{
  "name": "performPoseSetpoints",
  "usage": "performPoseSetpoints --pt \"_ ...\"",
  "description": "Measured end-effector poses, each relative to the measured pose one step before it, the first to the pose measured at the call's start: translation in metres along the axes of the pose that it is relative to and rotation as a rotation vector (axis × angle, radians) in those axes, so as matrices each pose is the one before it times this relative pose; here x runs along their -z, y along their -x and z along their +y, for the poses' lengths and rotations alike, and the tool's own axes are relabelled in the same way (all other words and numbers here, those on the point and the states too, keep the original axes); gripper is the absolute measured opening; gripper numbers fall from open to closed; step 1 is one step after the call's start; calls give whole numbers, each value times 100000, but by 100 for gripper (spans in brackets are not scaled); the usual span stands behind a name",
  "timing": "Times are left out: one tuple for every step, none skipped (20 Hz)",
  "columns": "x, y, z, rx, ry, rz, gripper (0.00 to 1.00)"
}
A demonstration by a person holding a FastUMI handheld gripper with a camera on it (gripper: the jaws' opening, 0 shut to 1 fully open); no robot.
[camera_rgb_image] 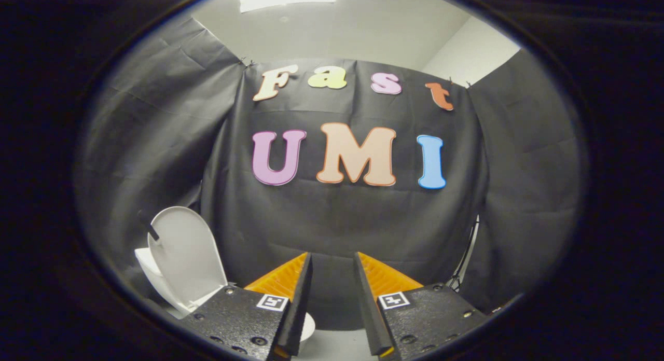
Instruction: Open the toilet lid.
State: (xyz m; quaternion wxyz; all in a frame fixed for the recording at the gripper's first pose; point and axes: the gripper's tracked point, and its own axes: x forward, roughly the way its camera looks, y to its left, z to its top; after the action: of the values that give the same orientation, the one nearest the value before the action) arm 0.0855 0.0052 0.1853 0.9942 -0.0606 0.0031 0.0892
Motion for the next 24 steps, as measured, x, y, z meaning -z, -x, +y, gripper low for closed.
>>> performPoseSetpoints --pt "148 153 159 -1494 272 551 49" --pt "164 96 -136 -476 -44 676 49" --pt "116 60 -246 100 475 308 51" --pt "17 48 -148 478 291 -247 52" --pt "-3 121 -89 -40 -119 -501 54" --pt "50 180 284 -1396 31 -920 56" --pt "-58 263 501 -3149 -18 -1385 57" --pt "-111 185 664 -3578 23 -2373 59" --pt "-378 196 217 -1344 -52 -2950 61" --pt "-249 47 -590 154 220 -1965 63" --pt "48 96 -565 1663 350 -831 64" --pt "321 122 -426 1251 496 311 65" --pt "328 195 -153 -741 197 1165 67" --pt "376 63 150 -1591 -492 958 67" --pt "398 231 165 -2561 -650 1394 67" --pt "446 26 -231 -1605 -711 1077 67" --pt "365 59 -438 -114 -601 712 67" --pt "530 -89 -729 178 -780 920 67" --pt "572 28 -423 -403 -1345 1228 67" --pt "563 39 -207 -657 -1206 501 67" --pt "385 45 -223 -1077 -1100 -447 67" --pt "318 1 -347 -938 -1492 -664 67" --pt "265 75 -453 -550 -1725 -915 67" --pt "482 55 -676 274 -1586 -575 67"
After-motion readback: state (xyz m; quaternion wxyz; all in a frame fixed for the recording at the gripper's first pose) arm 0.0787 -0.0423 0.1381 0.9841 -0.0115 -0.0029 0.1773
